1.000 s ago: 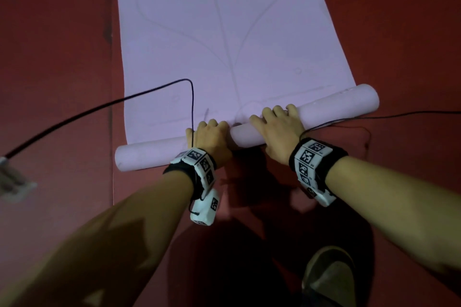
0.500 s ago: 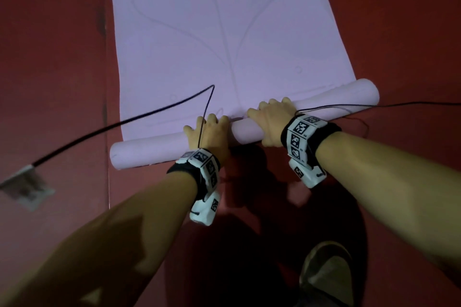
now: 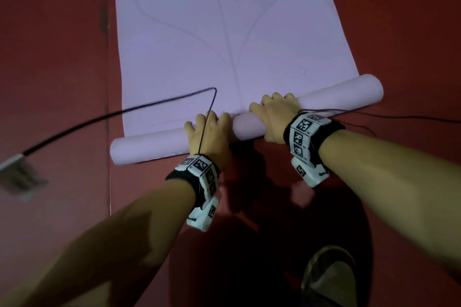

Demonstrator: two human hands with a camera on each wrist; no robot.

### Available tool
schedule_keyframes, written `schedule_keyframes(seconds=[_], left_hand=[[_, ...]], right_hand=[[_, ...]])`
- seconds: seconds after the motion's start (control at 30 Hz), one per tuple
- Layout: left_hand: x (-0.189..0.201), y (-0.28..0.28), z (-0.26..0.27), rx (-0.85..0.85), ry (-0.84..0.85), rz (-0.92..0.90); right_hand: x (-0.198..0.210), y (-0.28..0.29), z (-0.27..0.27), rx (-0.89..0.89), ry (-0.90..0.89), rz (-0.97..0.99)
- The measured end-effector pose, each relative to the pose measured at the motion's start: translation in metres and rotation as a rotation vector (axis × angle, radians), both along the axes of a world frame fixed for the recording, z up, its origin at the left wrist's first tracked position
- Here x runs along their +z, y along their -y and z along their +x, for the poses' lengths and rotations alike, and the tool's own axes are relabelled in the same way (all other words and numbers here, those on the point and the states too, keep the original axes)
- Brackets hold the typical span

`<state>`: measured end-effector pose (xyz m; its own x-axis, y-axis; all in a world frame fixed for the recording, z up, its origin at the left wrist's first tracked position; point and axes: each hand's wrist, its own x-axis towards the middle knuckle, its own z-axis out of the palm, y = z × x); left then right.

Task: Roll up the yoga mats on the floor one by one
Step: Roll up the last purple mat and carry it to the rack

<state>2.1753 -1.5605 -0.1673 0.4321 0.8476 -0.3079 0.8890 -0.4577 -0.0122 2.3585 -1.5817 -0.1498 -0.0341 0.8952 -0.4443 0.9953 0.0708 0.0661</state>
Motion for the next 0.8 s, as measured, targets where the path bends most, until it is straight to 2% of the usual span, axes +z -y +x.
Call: schedule_keyframes(seconds=[0.13,0.27,0.37,0.43,0.57,0.67,0.8], left_hand=[[0.002,-0.015,0.004,0.018,0.027,-0.060],[0.011,-0.040,0.009,0.001,0.014,-0.204],[0.015,-0.048,0.013,0.000,-0.036,-0.290],[0.016,-0.045,0.014,0.010,-0.055,-0.258],[0.007,-0.032,0.013,-0.010,-0.040,-0.066],[0.004,-0.038,0.016,0.015,-0.015,-0.100],[0.006,-0.058,0.018,0.008,-0.018,-0.193]], right_hand=[[0.002,-0.001,0.002,0.006,-0.004,0.025],[-0.006,0.010,0.002,0.004,0.033,0.173],[-0.005,0.004,0.002,-0.003,0.057,0.140],[-0.002,-0.007,0.004,0.001,0.056,0.084],[-0.002,-0.024,0.009,-0.012,0.014,0.026],[-0.002,-0.028,0.010,-0.023,-0.020,0.019],[-0.009,-0.011,0.012,-0.020,0.001,0.211]])
